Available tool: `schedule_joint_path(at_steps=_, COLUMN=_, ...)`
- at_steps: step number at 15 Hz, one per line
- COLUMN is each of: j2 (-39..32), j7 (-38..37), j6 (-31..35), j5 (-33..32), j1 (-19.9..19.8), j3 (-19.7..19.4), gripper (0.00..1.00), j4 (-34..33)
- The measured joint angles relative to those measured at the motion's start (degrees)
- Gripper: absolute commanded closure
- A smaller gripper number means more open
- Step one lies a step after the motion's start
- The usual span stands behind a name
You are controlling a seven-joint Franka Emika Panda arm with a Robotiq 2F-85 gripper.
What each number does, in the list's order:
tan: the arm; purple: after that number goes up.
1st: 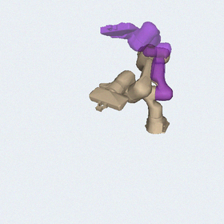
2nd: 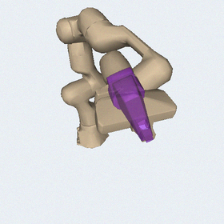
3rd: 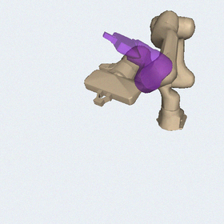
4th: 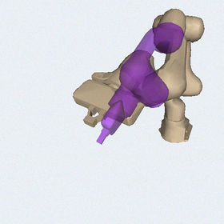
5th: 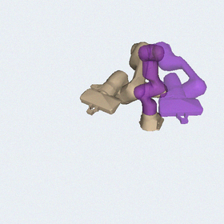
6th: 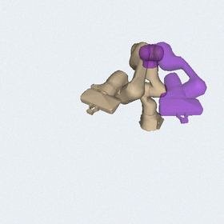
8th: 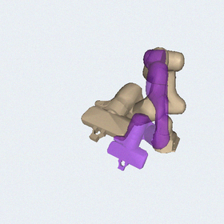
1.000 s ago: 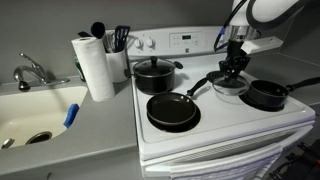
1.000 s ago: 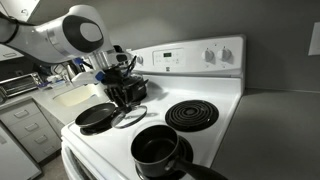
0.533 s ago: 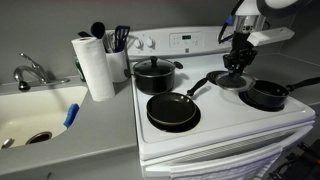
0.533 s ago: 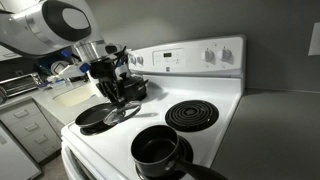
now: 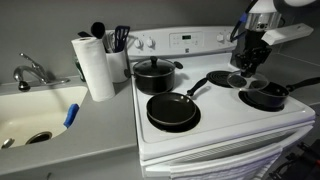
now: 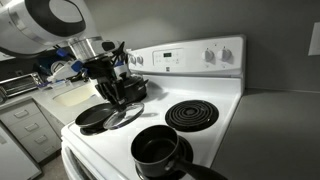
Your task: Take the lid from the stove and put it on the left pot
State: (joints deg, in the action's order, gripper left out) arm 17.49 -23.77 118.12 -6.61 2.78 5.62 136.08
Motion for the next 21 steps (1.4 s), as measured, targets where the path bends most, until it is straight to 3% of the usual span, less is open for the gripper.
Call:
schedule_joint_path(at_steps=7, j2=6.1, j7=-0.3, j6=-2.4, j5=-1.4, j1=-1.2, j3=0.0, gripper=0.85, j4=3.5)
schedule_joint_path(at_steps=13, j2=14.8, j7=-0.7, j6=-1.2, j5=-1.4, j1=-4.4, j3=-0.8, gripper=0.85, j4=10.9)
schedule_joint_path(at_steps=21, j2=24.0, j7=3.6, j6=16.7, j5=-0.7, j1=-9.0, j3=-7.7, gripper=0.85, j4=23.0)
